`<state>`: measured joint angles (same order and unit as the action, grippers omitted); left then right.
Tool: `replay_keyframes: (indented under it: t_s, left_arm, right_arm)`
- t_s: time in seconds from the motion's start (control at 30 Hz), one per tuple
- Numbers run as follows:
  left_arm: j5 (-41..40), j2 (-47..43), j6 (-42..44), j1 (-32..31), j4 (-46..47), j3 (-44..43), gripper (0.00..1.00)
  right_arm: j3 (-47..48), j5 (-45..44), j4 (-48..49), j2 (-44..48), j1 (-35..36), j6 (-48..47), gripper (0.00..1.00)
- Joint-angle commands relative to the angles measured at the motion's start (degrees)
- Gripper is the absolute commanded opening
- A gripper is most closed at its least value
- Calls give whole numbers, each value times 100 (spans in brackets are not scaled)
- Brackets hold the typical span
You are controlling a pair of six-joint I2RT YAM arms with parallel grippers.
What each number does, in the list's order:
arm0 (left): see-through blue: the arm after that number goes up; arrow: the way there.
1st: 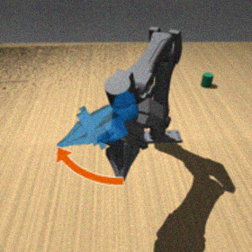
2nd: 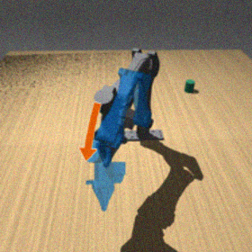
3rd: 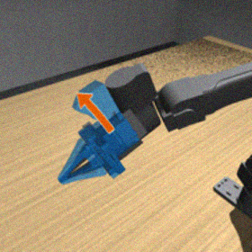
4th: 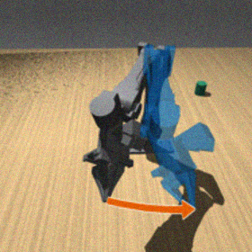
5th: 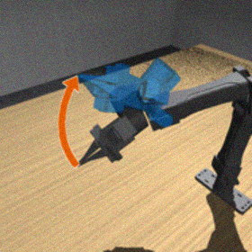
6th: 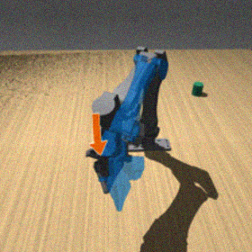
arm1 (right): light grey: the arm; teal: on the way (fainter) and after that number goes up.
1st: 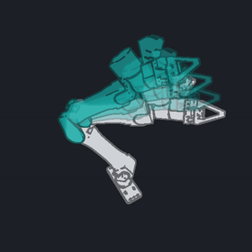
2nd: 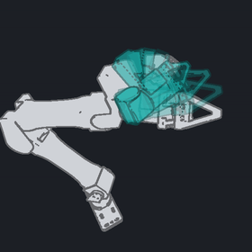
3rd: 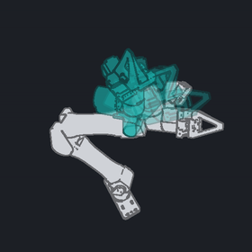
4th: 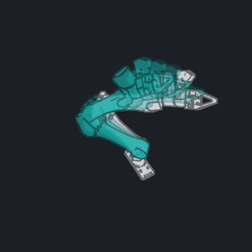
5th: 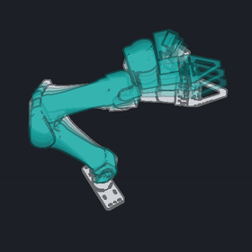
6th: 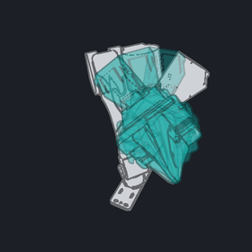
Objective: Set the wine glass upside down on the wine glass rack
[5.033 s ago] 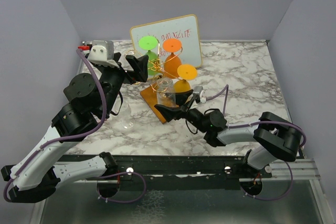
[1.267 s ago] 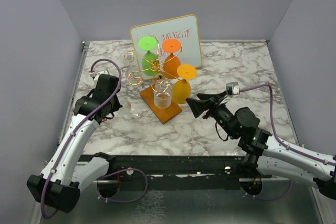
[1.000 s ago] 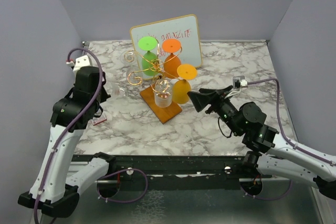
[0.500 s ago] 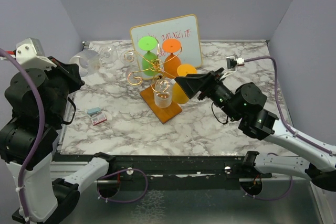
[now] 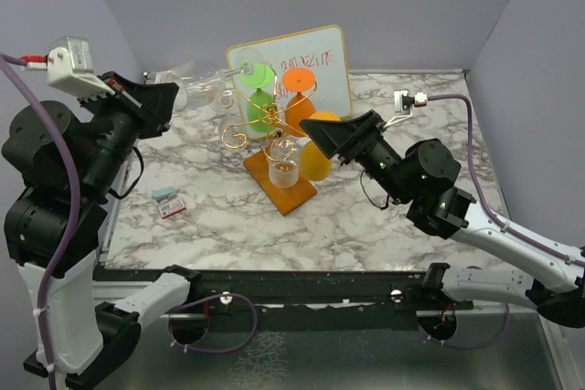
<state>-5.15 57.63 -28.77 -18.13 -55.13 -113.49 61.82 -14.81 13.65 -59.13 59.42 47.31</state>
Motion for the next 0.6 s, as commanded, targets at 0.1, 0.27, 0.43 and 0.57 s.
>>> replay_keyframes:
  t_s: [0.1,0.27,0.43,0.57]
  left_arm:
    - [2119,582,-774,-24,2168,492,0]
    - [2637,690,-1549,-24,4062,1408,0]
    - [2832,857,-2069,-69,5277,1876,0]
    - [2762,998,-2220,-370,5839,2150,0]
  right_arm:
    - [-82,-662,517,99,17,1289,75]
    - [-28,-1170,765,84,17,1674,68]
    - [-117,-1720,1361,215,17,1758,73]
    - [21,-2207,1543,118,14,1903,75]
